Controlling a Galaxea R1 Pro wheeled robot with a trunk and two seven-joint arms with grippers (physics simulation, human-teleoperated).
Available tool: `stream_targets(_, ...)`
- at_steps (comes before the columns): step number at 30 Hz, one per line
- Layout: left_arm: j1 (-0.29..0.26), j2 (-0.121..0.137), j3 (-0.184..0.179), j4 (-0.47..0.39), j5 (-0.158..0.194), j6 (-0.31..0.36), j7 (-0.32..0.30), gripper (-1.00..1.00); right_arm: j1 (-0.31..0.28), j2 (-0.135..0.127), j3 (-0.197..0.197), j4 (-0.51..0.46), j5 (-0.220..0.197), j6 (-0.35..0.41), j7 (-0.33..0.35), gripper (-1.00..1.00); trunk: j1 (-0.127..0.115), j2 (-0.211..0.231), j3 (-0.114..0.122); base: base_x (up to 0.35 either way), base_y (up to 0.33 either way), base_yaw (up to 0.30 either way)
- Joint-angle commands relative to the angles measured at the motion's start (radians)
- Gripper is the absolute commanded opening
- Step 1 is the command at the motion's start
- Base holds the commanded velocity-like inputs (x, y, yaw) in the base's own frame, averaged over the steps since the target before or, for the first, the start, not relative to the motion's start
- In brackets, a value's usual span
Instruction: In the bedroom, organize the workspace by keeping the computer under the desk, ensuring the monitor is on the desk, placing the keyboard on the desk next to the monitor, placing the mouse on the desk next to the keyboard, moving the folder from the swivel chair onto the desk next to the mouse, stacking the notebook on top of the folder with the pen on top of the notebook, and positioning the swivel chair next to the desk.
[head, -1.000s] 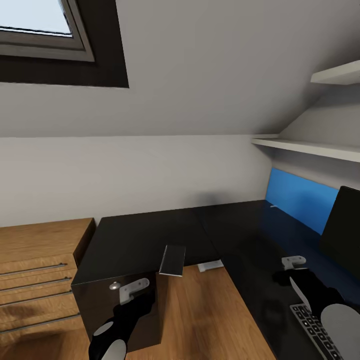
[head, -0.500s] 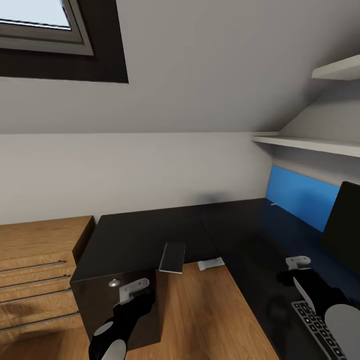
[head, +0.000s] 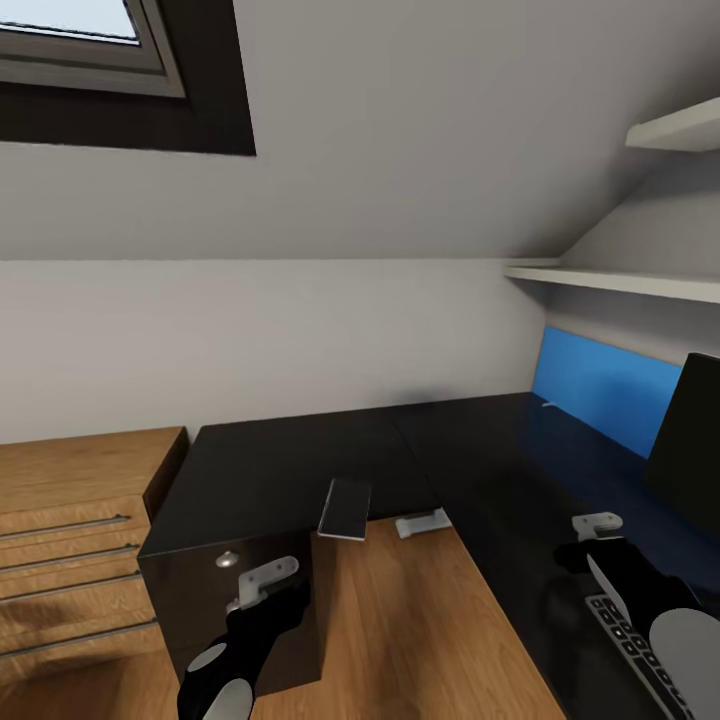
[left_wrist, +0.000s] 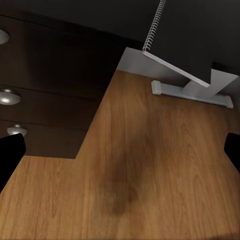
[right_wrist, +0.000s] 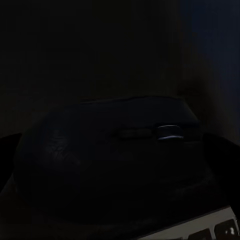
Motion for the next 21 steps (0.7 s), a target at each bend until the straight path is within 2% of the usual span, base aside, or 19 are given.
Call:
stream_targets(1,-0.001,0.001,-0.002,-0.002,0.005,0.002,0.008,1.0,-0.001,-0.001,0.006,-0.001,0.006,0.006,0.002,-1.0,0.004,-0.008,-0.004,0.0,0.0,0.0)
stream_targets(9,-0.001,0.001,-0.002,-0.002,0.005,0.002,0.008,1.0,-0.001,-0.001,0.006,0.0,0.006,0.006,0.001,-1.0,0.035,-0.064,-0.03,0.0,0.0,0.0)
stream_targets(19,-0.001,0.001,-0.002,-0.002,0.005,0.002,0.008,1.0,-0.001,-0.001,0.006,0.0,0.006,0.006,0.001,-1.0,0.035,-0.064,-0.03,0.0,0.0,0.0)
stream_targets(20,-0.001,0.001,-0.002,-0.002,0.005,0.002,0.008,1.0,-0.001,-0.001,0.006,0.0,0.006,0.006,0.001,1.0,0.035,-0.064,-0.03,0.0,0.0,0.0)
stream_targets(21,-0.001,0.001,-0.002,-0.002,0.005,0.002,0.008,1.0,-0.001,0.0,0.007,0.0,0.006,0.006,0.001,1.0,0.035,-0.064,-0.03,0.0,0.0,0.0)
